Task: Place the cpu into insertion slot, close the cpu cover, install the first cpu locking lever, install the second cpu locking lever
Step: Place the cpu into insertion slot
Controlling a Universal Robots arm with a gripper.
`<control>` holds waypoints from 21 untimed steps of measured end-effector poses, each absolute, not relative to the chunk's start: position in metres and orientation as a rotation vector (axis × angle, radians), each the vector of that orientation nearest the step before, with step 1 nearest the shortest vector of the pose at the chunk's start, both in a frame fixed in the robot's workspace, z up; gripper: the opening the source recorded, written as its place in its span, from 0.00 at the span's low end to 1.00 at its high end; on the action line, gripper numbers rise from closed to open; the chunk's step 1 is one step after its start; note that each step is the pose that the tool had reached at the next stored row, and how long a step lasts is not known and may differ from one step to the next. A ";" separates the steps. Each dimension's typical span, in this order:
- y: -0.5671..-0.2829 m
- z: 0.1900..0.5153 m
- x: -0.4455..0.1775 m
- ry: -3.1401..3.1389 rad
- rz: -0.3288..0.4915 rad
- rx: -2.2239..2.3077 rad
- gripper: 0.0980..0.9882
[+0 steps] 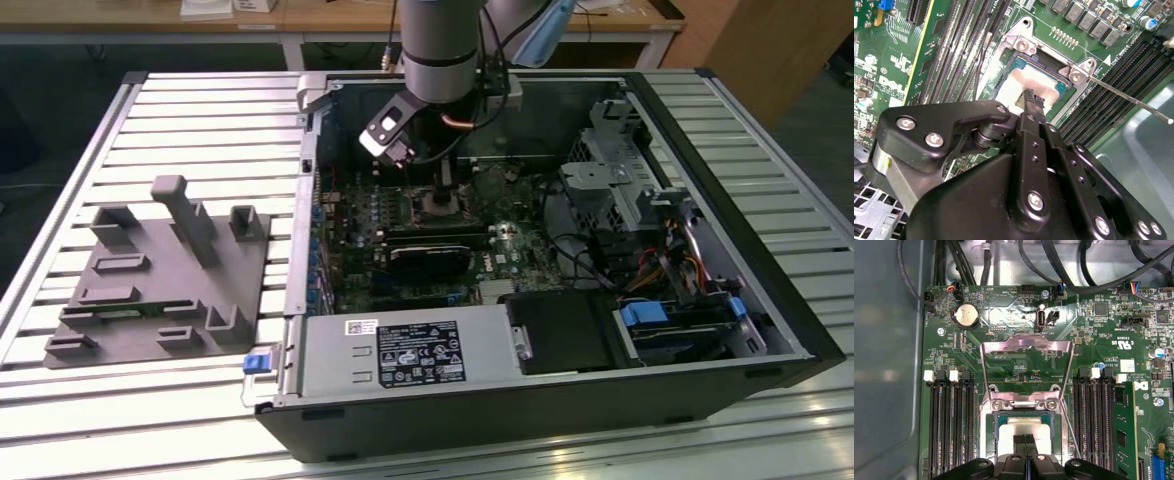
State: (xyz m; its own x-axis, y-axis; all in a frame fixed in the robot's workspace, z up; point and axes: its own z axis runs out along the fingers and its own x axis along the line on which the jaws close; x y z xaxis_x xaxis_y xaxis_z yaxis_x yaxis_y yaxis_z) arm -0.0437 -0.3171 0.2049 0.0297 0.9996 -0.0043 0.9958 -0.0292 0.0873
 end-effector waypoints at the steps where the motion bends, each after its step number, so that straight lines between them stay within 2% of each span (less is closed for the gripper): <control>1: -0.317 0.204 -0.044 2.142 0.089 2.206 0.01; 21: -0.317 0.197 -0.044 2.142 0.089 2.206 0.01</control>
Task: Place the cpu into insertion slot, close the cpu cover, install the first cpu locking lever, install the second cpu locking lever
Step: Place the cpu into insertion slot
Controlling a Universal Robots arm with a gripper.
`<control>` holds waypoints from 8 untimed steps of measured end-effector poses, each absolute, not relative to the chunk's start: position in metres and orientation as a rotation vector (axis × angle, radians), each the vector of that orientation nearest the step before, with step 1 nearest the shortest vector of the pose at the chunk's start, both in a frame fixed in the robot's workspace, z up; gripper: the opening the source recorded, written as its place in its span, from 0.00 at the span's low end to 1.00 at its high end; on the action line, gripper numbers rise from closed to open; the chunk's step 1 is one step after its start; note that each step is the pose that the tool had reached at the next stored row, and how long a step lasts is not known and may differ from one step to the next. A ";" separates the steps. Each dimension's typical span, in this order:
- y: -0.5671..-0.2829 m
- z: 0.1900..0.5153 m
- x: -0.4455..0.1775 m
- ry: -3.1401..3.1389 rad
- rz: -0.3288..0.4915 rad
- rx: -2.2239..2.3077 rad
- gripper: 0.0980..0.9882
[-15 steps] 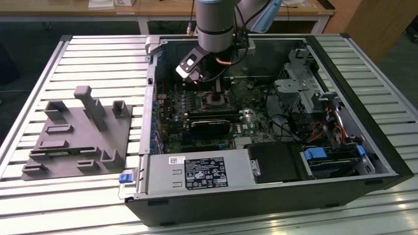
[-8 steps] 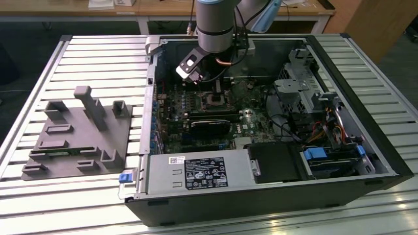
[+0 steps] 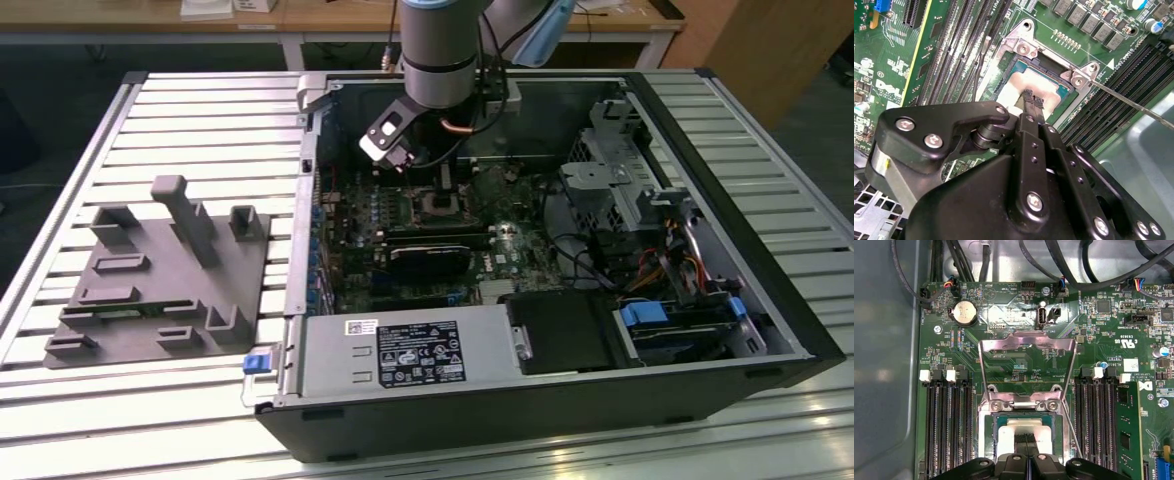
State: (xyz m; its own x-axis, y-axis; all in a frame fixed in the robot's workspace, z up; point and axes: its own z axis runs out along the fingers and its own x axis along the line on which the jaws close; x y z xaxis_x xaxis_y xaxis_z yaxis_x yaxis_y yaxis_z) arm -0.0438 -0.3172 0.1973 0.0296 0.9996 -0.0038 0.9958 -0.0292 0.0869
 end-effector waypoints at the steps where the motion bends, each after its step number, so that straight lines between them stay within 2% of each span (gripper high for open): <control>1: -0.317 0.197 -0.044 2.142 0.089 2.206 0.01; 8: -0.317 0.199 -0.044 2.142 0.093 2.207 0.01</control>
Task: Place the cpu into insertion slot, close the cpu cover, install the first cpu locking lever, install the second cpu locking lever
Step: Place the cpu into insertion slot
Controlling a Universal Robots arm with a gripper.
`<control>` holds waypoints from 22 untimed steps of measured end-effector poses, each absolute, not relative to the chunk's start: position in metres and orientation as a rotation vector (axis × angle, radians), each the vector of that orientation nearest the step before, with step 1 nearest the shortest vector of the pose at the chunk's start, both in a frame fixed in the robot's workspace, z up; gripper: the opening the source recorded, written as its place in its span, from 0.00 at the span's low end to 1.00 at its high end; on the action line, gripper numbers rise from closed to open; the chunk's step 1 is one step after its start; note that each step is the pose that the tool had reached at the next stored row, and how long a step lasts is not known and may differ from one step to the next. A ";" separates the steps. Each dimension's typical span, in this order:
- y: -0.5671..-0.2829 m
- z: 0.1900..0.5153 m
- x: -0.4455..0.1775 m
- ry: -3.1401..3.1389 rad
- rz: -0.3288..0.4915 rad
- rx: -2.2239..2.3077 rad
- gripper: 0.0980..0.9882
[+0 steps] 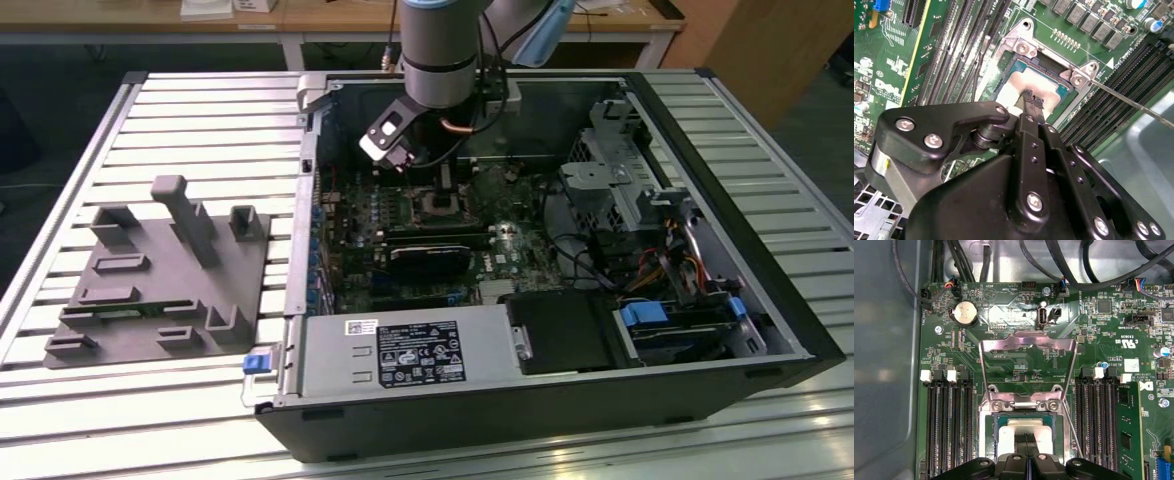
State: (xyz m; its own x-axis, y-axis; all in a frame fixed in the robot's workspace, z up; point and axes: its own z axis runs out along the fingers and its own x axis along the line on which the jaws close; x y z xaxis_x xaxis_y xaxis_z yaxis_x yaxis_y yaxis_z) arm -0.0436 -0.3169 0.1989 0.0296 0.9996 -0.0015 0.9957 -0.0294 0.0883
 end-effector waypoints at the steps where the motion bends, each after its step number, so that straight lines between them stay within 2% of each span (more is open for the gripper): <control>1: -0.317 0.200 -0.043 2.143 0.094 2.207 0.01; 22: -0.317 0.251 -0.044 2.141 0.092 2.205 0.01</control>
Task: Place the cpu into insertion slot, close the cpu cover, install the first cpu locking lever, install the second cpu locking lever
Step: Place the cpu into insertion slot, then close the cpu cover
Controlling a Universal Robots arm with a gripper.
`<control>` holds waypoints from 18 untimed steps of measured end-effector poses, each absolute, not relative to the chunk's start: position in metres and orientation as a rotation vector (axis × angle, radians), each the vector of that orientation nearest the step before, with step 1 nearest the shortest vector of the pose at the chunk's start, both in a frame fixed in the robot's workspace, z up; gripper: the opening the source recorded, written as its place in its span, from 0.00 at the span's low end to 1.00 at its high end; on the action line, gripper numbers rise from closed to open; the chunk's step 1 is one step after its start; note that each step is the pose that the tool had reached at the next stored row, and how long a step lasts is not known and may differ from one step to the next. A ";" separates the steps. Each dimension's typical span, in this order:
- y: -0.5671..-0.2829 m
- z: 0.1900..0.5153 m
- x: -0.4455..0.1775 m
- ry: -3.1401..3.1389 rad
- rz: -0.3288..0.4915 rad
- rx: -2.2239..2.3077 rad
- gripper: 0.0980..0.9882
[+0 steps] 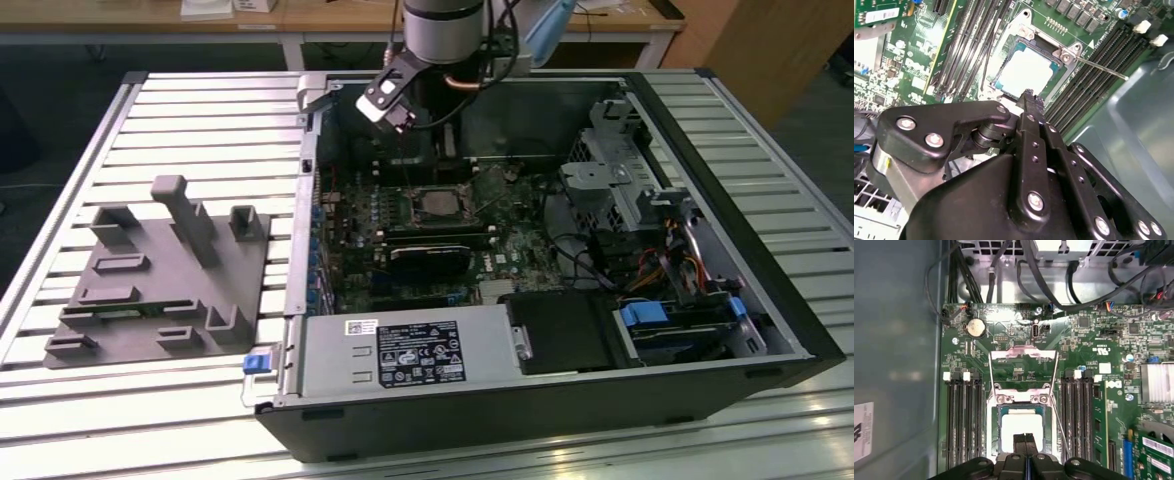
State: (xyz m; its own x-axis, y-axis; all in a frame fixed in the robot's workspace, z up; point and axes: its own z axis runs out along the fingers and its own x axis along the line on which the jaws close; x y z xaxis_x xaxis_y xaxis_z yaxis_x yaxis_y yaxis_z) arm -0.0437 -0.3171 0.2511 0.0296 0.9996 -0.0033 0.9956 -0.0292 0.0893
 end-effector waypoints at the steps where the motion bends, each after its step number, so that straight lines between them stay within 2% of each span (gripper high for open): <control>1: -0.317 0.252 -0.044 2.141 0.092 2.205 0.01; 18: -0.317 0.256 -0.044 2.141 0.092 2.205 0.01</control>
State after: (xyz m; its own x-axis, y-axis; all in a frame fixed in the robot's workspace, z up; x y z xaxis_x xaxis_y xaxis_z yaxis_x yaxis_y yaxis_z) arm -0.0437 -0.3171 0.2561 0.0296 0.9996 -0.0032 0.9956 -0.0292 0.0895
